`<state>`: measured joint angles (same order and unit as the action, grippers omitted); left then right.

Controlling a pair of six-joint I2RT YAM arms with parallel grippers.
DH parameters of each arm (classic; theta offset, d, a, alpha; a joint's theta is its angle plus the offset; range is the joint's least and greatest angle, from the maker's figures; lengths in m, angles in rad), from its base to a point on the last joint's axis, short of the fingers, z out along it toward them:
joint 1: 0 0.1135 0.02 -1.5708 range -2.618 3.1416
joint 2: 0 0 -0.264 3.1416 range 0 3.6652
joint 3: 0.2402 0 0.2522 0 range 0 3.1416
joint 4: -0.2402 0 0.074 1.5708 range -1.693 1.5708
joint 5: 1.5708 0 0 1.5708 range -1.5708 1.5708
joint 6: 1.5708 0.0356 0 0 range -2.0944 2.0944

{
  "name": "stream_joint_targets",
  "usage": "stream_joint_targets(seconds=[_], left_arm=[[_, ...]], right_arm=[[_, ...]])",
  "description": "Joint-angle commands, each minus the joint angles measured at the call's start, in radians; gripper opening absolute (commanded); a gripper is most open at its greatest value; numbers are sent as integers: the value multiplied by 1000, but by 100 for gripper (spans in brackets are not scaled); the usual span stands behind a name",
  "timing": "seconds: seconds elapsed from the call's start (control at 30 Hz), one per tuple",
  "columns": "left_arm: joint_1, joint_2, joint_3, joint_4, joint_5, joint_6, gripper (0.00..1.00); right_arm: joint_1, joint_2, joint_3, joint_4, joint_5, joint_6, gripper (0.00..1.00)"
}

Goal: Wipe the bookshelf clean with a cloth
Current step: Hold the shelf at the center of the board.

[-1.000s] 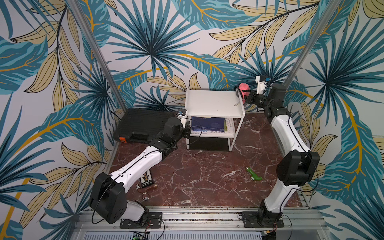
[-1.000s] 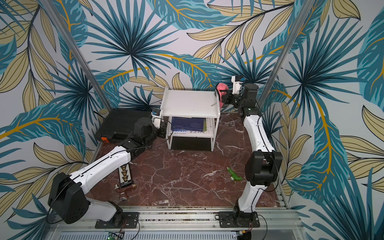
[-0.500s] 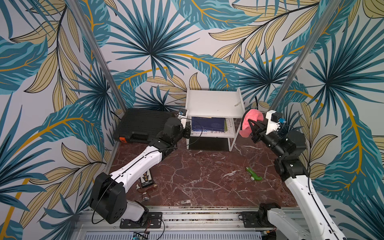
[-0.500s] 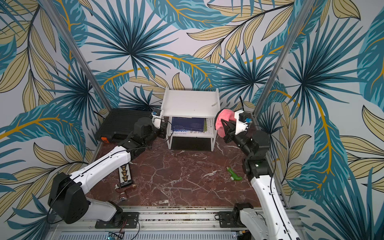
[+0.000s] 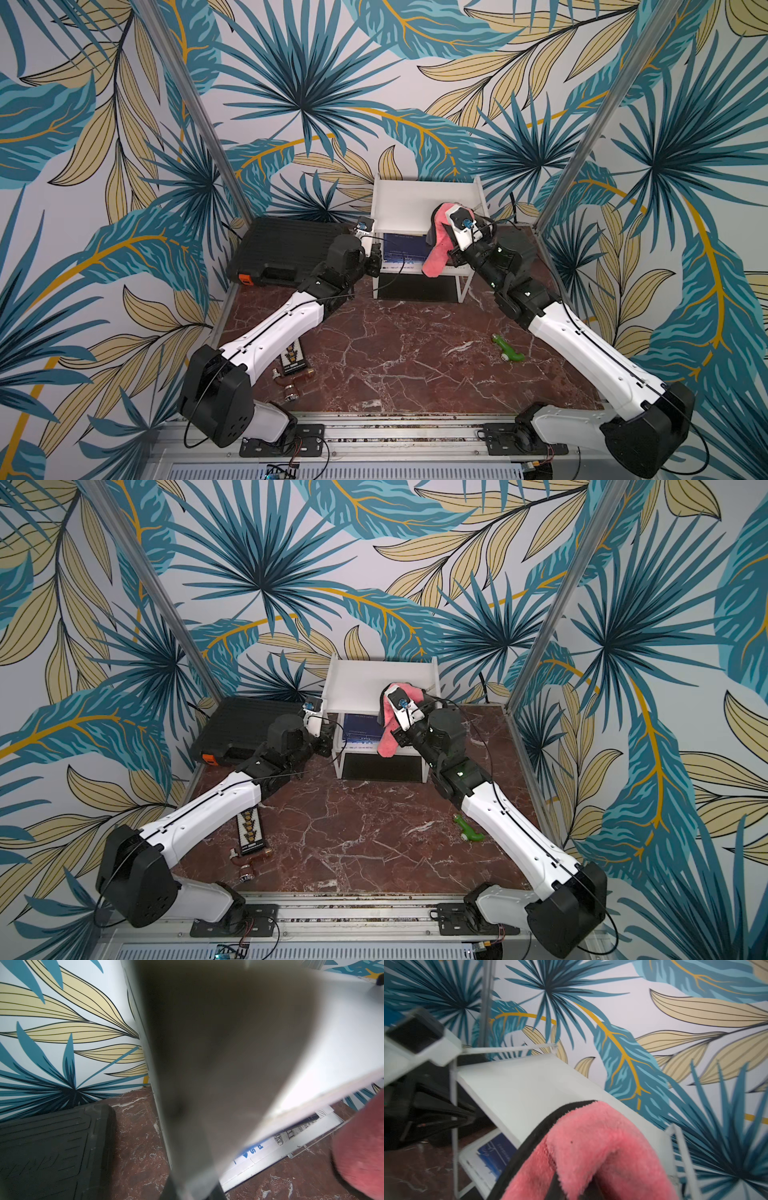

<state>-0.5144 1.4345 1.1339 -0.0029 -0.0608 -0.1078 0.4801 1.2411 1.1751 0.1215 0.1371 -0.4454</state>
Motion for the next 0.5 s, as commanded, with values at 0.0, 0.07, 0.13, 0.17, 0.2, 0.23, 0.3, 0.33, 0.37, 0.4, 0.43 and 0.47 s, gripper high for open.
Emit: stream_joint_targets(seconds=[0.0,0.07,0.13,0.17,0.2,0.23,0.3,0.33,0.37,0.4,0.43,0.47], left_arm=[[21,-17,-5,-34,68,-114,0],[33,-25,-11,-37,77,-110,0],[35,-28,-9,-39,82,-101,0],[35,-25,-6,-43,87,-95,0],[35,-21,-2,-44,97,-94,0],[34,-17,1,-43,106,-94,0],[34,-10,8,-41,126,-97,0],[33,-7,10,-39,135,-98,0],[33,-8,11,-38,139,-99,0],[33,-9,11,-36,141,-97,0],[33,-10,10,-34,142,-92,0],[35,-13,9,-34,141,-90,0]], right_arm=[[-97,-85,-43,-93,271,-177,0],[-157,-111,-52,-188,243,-176,0],[-157,-102,-17,-260,174,-152,0],[-143,-79,32,-308,55,-93,0],[-121,-52,67,-318,-36,-43,0],[-92,-18,98,-315,-107,0,0],[-48,33,170,-316,-220,60,0],[-28,53,217,-312,-259,97,0],[-18,72,250,-303,-268,131,0],[-16,83,275,-297,-244,164,0],[-16,88,301,-301,-174,171,0],[-16,93,327,-313,-50,153,0]])
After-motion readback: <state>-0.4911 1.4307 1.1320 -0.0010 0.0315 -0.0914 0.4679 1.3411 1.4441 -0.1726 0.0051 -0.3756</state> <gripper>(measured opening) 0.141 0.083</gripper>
